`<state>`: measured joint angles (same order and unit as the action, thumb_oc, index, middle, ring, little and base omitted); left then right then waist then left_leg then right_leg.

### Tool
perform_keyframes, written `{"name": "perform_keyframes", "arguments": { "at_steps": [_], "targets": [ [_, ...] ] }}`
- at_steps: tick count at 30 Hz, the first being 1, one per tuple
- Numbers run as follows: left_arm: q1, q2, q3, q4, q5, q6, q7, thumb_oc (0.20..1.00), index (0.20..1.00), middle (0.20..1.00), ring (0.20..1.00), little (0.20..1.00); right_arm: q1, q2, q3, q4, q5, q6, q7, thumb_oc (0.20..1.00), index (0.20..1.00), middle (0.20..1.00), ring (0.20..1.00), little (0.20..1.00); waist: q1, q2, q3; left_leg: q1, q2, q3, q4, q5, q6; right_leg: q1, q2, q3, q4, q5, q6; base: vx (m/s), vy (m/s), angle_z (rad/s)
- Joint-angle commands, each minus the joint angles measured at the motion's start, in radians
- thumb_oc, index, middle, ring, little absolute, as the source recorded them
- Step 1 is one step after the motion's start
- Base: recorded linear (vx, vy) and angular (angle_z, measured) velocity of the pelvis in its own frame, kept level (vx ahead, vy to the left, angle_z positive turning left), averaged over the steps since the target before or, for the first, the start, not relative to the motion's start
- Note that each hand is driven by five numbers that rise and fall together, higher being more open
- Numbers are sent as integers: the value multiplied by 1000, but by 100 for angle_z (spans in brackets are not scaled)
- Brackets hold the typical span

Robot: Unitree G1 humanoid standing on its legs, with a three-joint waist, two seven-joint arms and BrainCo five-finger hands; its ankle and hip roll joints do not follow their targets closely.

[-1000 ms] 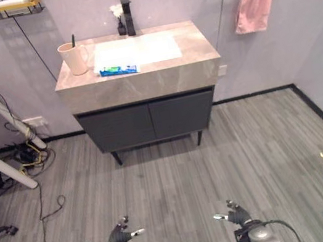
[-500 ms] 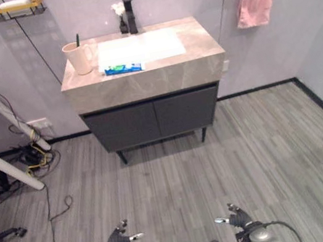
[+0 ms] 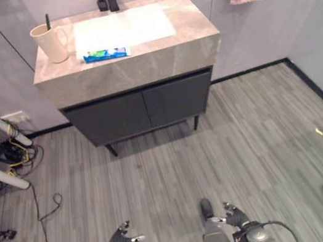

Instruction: Put brush and paste in cup on sink, flatten towel.

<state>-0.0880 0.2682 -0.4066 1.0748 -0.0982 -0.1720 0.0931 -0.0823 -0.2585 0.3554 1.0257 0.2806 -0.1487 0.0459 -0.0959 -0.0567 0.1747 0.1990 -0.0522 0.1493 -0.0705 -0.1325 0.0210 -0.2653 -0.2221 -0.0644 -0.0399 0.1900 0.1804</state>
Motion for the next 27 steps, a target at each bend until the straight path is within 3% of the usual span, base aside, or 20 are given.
{"name": "perform_keyframes", "arguments": {
  "at_steps": [1, 3, 5, 8, 9, 12, 13, 15, 17, 18, 19, 20, 21, 23, 27],
  "targets": [
    [-42, 24, 6, -28, 31, -34, 6, 1000, 1000, 1000, 1000, 1000, -47, -17, 7, -37, -2, -24, -9, 1000, 1000, 1000, 1000, 1000, -5, -10, -6, 5, -10, -42, 99, -34, -1, -8, -3, 33, 45, 125, 43, 193, -88, 11],
    [-49, 11, 4, 7, 35, -33, 9, 1000, 1000, 1000, 1000, 1000, -42, -14, 15, -26, -10, -22, -7, 1000, 1000, 1000, 1000, 1000, -10, -5, -26, 33, 8, -56, 78, -25, -14, 12, 19, 32, 45, 120, 34, 215, -120, 14],
    [-52, 0, 8, 26, 24, -32, 13, 1000, 1000, 1000, 1000, 1000, -38, -23, 31, -48, -28, -21, 1, 1000, 1000, 1000, 1000, 1000, -16, 11, -52, 55, 44, -68, 57, 16, -39, 31, 52, 15, 40, 113, 23, 260, -200, 5],
    [-61, -16, 4, 33, -1, -33, 12, 1000, 1000, 1000, 1000, 1000, -32, -45, 46, -71, -41, -23, 0, 1000, 1000, 1000, 1000, 1000, -26, 39, -77, 45, 103, -87, 95, 67, -81, 46, 104, 3, 41, 49, -14, 240, -228, 11],
    [-61, -16, 4, 33, -1, -33, 12, 1000, 1000, 1000, 1000, 1000, -32, -46, 46, -71, -41, -23, 0, 1000, 1000, 1000, 1000, 1000, -27, 39, -77, 45, 104, -87, 95, 67, -81, 46, 105, 3, 42, 49, -15, 225, -226, -4],
    [-74, -23, -4, 30, -8, -31, 11, 1000, 1000, 1000, 1000, 1000, -34, -64, 60, -95, -56, -28, -5, 1000, 1000, 1000, 1000, 1000, -27, 49, -69, -38, 132, -87, 281, 203, -145, 86, 135, -12, 21, 14, -57, 156, -214, 3],
    [-89, -21, -14, 12, -24, -30, 12, 1000, 1000, 1000, 1000, 1000, -33, -77, 66, -120, -56, -34, -16, 1000, 1000, 1000, 1000, 1000, -30, 35, -52, -125, 155, -78, 440, 290, -183, 118, 132, -23, 6, -8, -87, 150, -261, 17],
    [-97, -19, -23, -13, -29, -29, 13, 1000, 1000, 1000, 1000, 1000, -30, -87, 74, -132, -60, -31, -22, 1000, 1000, 1000, 1000, 1000, -26, 20, -36, -175, 168, -57, 509, 306, -182, 153, 130, -32, -3, -37, -104, 139, -183, 23],
    [-100, -18, -25, -18, -30, -29, 15, 1000, 1000, 1000, 1000, 1000, -31, -88, 76, -128, -65, -30, -23, 1000, 1000, 1000, 1000, 1000, -27, 19, -32, -192, 191, -17, 494, 310, -174, 167, 128, -34, -8, -44, -103, 146, -42, 27],
    [-106, -22, -25, -20, -38, -33, 18, 1000, 1000, 1000, 1000, 1000, -28, -92, 79, -120, -74, -26, -27, 1000, 1000, 1000, 1000, 1000, -18, 11, -32, -246, 210, 49, 394, 265, -153, 198, 110, -37, -20, -58, -87, 315, 70, 30],
    [-105, -22, -19, -17, -39, -37, 28, 1000, 1000, 1000, 1000, 1000, -27, -98, 82, -123, -84, -28, -27, 1000, 1000, 1000, 1000, 1000, -6, 7, -40, -292, 198, 71, 268, 219, -135, 219, 100, -26, -27, -76, -69, 586, 212, 31],
    [-96, -25, -16, -3, -35, -37, 37, 1000, 1000, 1000, 1000, 1000, -22, -88, 95, -95, -109, -29, -29, 1000, 1000, 1000, 1000, 1000, 25, 21, -48, -361, 205, 44, 83, 286, -133, 264, 101, -13, -32, -109, -59, 837, 468, 23],
    [-96, -13, -19, 28, -6, -36, 40, 1000, 1000, 1000, 1000, 1000, -37, -84, 123, -70, -175, -30, -31, 1000, 1000, 1000, 1000, 1000, 50, 32, -55, -384, 239, -8, -6, 362, -159, 316, 104, 21, -31, -151, -49, 767, 492, -29],
    [-93, -7, -24, 28, 8, -36, 40, 1000, 1000, 1000, 1000, 1000, -36, -84, 123, -71, -179, -29, -30, 1000, 1000, 1000, 1000, 1000, 57, 29, -58, -382, 238, -15, 1, 360, -159, 325, 99, 32, -23, -163, -47, 340, 256, -129],
    [-106, 14, -39, 55, 39, -24, 33, 1000, 1000, 1000, 1000, 1000, -47, -63, 112, -44, -167, -23, -27, 1000, 1000, 1000, 1000, 1000, 68, 6, -63, -414, 182, -60, 154, 254, -103, 339, 48, 84, 67, -193, -24, 227, 260, -87]
  ]
}}
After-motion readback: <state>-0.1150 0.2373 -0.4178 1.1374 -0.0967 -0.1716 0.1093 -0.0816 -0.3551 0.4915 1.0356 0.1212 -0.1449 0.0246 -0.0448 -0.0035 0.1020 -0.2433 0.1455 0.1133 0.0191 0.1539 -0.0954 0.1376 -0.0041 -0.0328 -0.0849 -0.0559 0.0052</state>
